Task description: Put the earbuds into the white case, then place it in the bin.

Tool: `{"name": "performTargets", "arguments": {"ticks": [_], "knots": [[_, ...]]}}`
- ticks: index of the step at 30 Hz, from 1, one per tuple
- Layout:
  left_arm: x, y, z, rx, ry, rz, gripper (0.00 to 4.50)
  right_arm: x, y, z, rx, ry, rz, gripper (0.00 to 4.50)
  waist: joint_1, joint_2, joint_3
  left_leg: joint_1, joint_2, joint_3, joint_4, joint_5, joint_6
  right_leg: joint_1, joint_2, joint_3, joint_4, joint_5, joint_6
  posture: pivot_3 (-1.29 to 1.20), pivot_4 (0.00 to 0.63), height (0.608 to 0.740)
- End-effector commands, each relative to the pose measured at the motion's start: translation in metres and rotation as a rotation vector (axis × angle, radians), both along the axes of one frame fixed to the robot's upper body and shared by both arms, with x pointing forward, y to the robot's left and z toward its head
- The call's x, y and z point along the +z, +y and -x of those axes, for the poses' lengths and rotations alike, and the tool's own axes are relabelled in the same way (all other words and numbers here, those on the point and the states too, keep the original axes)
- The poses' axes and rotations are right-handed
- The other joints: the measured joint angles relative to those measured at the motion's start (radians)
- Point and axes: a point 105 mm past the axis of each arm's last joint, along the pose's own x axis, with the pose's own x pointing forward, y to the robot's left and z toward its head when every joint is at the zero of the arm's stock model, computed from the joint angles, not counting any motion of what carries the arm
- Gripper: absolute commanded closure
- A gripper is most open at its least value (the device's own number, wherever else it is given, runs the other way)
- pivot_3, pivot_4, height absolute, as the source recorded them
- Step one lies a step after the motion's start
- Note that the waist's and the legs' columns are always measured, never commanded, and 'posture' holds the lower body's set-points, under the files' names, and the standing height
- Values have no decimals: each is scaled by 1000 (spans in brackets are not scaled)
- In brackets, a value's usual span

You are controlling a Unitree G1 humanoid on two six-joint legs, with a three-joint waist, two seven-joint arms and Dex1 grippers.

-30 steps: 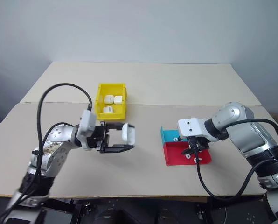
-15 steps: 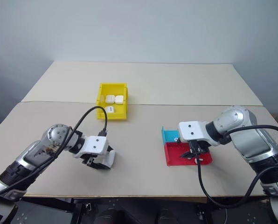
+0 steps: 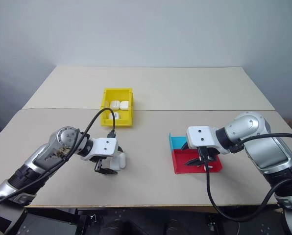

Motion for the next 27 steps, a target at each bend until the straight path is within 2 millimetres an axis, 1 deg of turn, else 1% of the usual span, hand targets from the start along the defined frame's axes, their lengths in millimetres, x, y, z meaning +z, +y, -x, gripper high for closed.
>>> {"name": "performTargets", "arguments": {"ticks": [1,4,8,10,17,26,27], "knots": [[-10,7,1,20,23,-59,32,15,1,1,0,-59,-25,1614,0,0,0,0,0,0,0,0,0,0,0,0,0,0,0,0,150,740],[-6,9,1,19,26,-69,32,14,1,2,0,-58,-26,1614,-1,0,0,0,0,0,0,0,0,0,0,0,0,0,0,0,150,740],[0,13,3,65,112,-103,32,14,3,1,-6,-62,-34,1614,-2,0,0,-1,0,0,0,0,0,-1,1,0,0,0,0,0,150,740],[2,12,3,91,127,-107,32,14,4,0,-10,-65,-39,1614,-2,0,0,-1,0,0,0,0,0,-1,1,0,0,0,0,0,150,740],[-1,9,2,149,167,-117,32,13,5,1,-13,-65,-50,1614,-1,0,0,-1,0,0,0,0,0,-1,1,0,0,0,0,0,150,740],[-4,1,3,156,144,-95,32,12,3,5,-19,-61,-52,1614,1,0,0,-1,0,0,1,0,0,0,1,0,0,0,0,0,150,740],[-4,1,2,161,137,-93,219,12,3,5,-19,-60,-52,1614,2,0,0,-1,0,0,1,0,0,0,0,0,0,0,0,0,150,740]]}}
